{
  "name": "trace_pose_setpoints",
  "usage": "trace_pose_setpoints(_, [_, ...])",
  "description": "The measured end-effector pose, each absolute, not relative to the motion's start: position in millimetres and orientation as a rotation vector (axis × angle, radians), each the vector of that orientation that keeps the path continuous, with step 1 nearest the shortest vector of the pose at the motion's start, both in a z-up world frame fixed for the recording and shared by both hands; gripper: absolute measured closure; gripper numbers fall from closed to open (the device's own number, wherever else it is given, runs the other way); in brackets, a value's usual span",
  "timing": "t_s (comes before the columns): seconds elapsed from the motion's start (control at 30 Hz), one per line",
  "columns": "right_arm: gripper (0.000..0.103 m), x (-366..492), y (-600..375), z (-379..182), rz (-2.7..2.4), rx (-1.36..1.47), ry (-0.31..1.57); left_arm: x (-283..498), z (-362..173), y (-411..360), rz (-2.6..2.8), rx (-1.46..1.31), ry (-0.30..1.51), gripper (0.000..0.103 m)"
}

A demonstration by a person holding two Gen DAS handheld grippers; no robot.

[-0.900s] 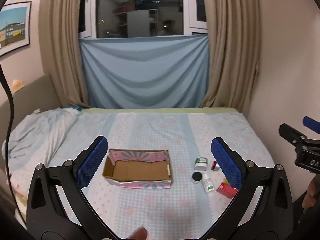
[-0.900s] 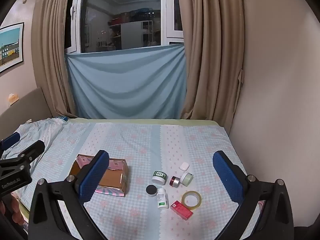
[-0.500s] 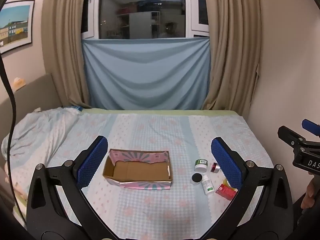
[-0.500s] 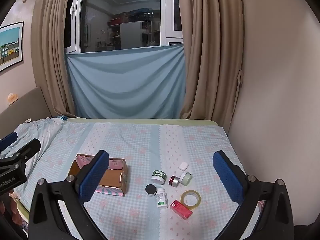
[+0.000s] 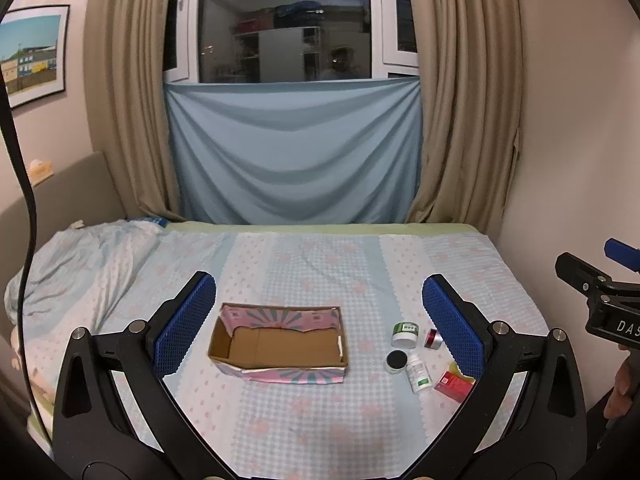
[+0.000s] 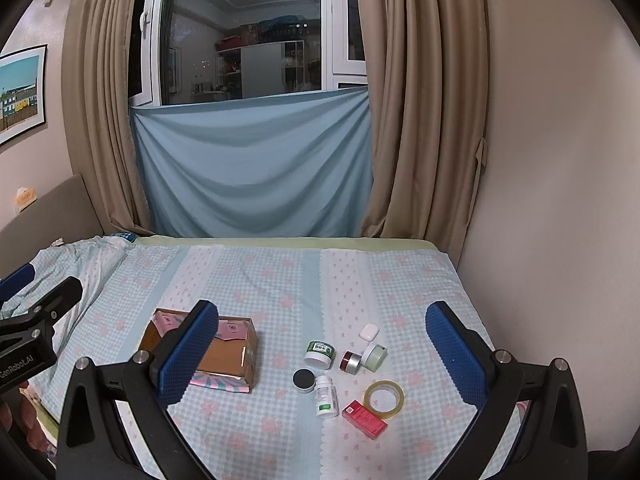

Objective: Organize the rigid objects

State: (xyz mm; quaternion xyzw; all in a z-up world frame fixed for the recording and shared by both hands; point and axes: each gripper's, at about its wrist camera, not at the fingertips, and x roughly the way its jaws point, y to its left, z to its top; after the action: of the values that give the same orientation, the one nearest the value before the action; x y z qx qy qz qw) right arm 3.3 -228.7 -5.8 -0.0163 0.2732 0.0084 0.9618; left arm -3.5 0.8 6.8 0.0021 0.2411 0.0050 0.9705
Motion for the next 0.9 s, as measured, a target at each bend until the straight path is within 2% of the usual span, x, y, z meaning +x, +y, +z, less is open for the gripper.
trace_pose_setpoints(0.9, [0.0,8.2,-227.8,-4.0,0.009,-0.027,0.559,1.6,-0.3,-3.5,-0.007,-0.005,0.487,0.001])
